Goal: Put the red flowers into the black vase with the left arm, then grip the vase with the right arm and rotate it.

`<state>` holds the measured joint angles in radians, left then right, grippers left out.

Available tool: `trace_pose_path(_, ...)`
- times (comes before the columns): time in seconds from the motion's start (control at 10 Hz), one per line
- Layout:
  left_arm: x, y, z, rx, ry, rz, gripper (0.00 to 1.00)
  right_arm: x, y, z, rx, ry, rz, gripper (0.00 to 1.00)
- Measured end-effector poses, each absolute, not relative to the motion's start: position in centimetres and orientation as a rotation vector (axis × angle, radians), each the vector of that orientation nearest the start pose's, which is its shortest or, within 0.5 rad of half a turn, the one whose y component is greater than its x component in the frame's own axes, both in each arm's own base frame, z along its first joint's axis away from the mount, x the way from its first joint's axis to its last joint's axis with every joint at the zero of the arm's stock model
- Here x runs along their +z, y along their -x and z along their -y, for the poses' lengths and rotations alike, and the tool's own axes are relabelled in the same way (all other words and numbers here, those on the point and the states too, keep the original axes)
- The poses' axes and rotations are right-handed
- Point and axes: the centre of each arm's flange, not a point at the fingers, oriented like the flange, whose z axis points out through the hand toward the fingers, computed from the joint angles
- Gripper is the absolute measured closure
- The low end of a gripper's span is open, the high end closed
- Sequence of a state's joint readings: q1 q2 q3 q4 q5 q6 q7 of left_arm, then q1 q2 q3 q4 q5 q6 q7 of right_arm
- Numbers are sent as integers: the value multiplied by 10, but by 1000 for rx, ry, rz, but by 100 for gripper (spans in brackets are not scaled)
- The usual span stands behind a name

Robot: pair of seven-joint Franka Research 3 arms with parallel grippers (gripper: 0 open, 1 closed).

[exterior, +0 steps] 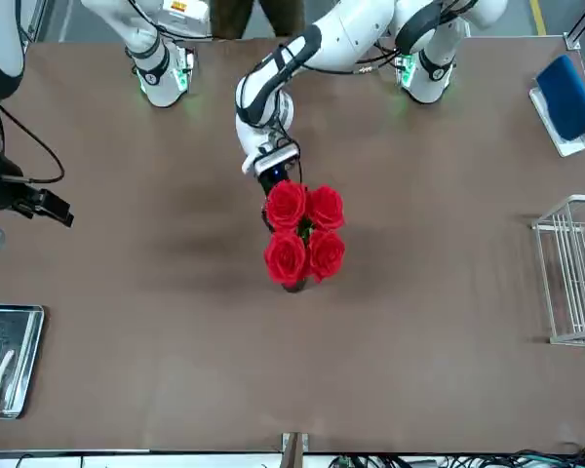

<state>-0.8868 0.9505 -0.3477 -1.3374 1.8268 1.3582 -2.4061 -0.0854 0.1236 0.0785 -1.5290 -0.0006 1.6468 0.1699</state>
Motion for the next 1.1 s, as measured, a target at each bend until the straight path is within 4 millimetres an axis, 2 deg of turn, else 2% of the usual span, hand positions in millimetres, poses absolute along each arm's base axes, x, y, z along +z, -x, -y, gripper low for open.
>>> trace_pose_path(0.5, 216, -405, 599, -2094, 1926, 619, 28, 580, -598, 7, 10, 3121, -277, 0)
trace_pose_path(0.9, 221, -403, 602, -2099, 1927, 633, 25, 580, -598, 6, 10, 3121, -274, 0)
trace_pose_path(1.1, 227, -393, 609, -2093, 1934, 653, 22, 580, -598, 3, 9, 3122, -267, 0)
